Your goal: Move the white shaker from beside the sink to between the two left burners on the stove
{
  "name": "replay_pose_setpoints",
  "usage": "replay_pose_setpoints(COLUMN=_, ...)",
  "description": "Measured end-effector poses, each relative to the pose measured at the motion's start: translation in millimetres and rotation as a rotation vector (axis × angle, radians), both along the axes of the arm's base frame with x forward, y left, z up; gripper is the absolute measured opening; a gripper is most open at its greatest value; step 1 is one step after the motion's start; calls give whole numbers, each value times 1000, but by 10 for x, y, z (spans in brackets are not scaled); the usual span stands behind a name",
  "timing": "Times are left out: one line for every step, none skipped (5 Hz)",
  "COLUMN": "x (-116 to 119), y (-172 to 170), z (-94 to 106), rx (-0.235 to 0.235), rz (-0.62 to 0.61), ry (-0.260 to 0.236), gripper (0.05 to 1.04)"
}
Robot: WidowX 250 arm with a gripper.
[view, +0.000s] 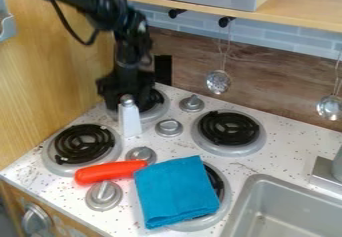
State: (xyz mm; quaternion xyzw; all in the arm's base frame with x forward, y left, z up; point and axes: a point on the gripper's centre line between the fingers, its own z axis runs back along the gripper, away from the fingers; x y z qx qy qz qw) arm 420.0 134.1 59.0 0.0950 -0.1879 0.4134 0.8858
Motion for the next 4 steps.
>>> replay_pose_setpoints(x=-88, y=-252, z=287, rx=-54, rz=-150, ry=53, gripper=1005)
replay_pose_setpoints(x=-289, y=-581, z=620, rx=-114, rz=-251, ry=105, gripper=1005)
replay_pose_setpoints(x=-687, y=-930, z=751, rx=-182, rz=-343, ry=168, gripper=1005)
replay_pose_setpoints(x=-1135, y=-1031, z=883, rx=-144, rz=-405, ry=136, gripper=1005)
